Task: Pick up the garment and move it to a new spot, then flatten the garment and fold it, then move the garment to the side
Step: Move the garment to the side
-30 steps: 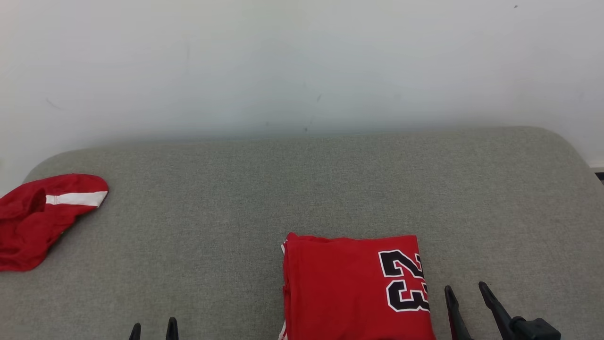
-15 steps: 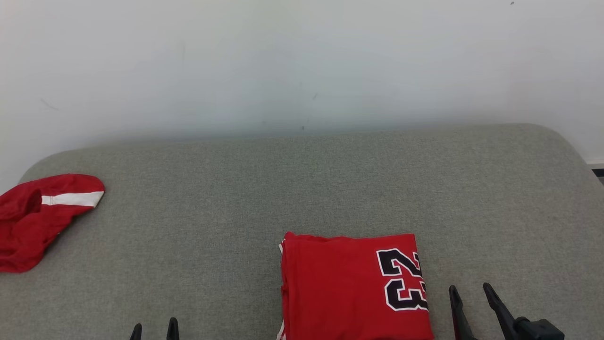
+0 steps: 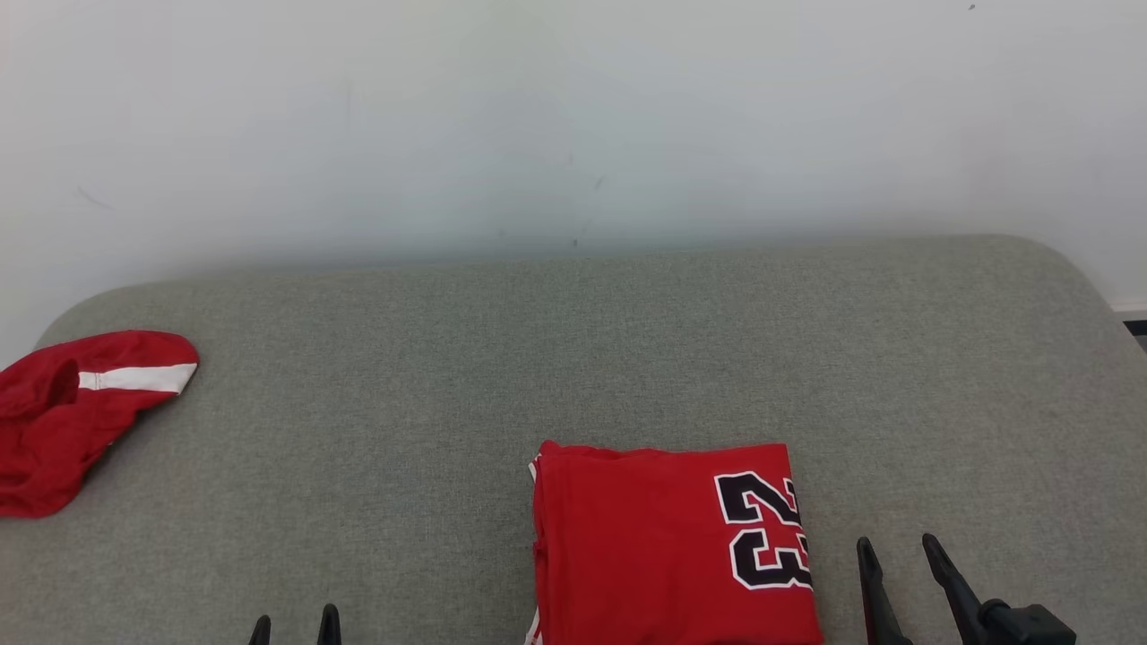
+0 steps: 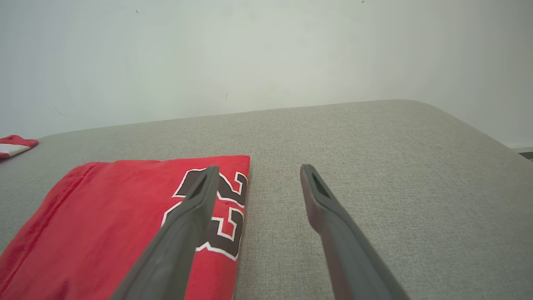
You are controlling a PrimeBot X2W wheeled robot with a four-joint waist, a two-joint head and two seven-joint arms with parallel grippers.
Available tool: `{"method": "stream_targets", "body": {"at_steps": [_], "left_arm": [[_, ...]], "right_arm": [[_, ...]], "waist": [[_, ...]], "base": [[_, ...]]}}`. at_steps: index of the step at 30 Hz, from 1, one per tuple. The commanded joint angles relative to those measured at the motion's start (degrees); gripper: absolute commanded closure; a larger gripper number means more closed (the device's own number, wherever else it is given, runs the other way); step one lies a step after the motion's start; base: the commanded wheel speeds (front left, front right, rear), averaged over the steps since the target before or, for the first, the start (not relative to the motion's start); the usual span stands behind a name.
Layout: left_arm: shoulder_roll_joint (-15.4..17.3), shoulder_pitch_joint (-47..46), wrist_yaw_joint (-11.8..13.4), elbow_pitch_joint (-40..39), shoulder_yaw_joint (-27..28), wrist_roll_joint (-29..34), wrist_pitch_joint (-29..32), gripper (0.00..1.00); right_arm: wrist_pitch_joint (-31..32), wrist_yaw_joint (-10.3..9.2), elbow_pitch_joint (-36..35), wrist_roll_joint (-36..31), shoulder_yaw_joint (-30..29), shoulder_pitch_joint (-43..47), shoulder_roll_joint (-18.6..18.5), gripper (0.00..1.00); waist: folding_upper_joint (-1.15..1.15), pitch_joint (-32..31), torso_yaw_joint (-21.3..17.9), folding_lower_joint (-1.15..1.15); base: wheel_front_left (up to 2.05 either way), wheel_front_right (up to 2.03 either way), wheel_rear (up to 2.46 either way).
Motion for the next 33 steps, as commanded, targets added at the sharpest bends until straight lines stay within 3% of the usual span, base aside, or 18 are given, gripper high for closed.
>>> {"method": "stream_targets", "body": {"at_steps": [1,5,9,16,21,25,33], "left_arm": [[-0.07,0.42,0.05,0.06,0.01,-0.20,-0.15,0.00],[-0.07,0.57,0.05,-0.12,0.04,-0.47,-0.15,0.00],[-0.06,0.53,0.05,-0.37,0.06,-0.78,-0.15,0.00],[-0.06,-0.31,0.05,-0.44,-0.30,-0.78,-0.15,0.00],[-0.06,-0.77,0.05,-0.34,-1.16,-1.59,-0.15,0.00],[-0.06,-1.47,0.05,-0.55,-1.72,-1.56,-0.15,0.00],[-0.06,-2.65,0.05,-0.94,-2.08,-1.64,-0.15,0.00]], "right_arm": [[-0.29,-0.16,-0.18,-0.27,-0.09,-0.51,0.18,0.00],[1.30,-0.16,-0.67,-0.15,-0.60,-1.68,0.43,0.00],[6.72,-0.16,-1.85,0.41,-1.16,-4.52,0.63,0.00],[32.42,-0.16,0.64,4.26,-0.29,-11.49,-1.04,0.00],[46.16,-0.16,2.23,4.95,-0.29,-14.81,-2.44,0.00],[51.22,-0.16,2.01,3.98,-1.66,-16.17,-2.03,0.00],[54.21,-0.16,2.44,3.87,-3.57,-16.91,-0.75,0.00]], "waist": [[0.00,0.03,-0.06,0.00],[0.00,0.12,-0.35,0.00],[0.00,0.41,-0.44,0.00],[0.00,1.95,0.56,0.00],[0.00,3.53,2.57,0.00],[0.00,5.53,4.40,0.00],[0.00,8.24,6.59,0.00]], "base": [[0.00,0.00,0.00],[0.00,0.00,0.00],[0.00,0.00,0.00],[0.00,0.00,0.00],[0.00,0.00,0.00],[0.00,0.00,0.00],[0.00,0.00,0.00]]}}
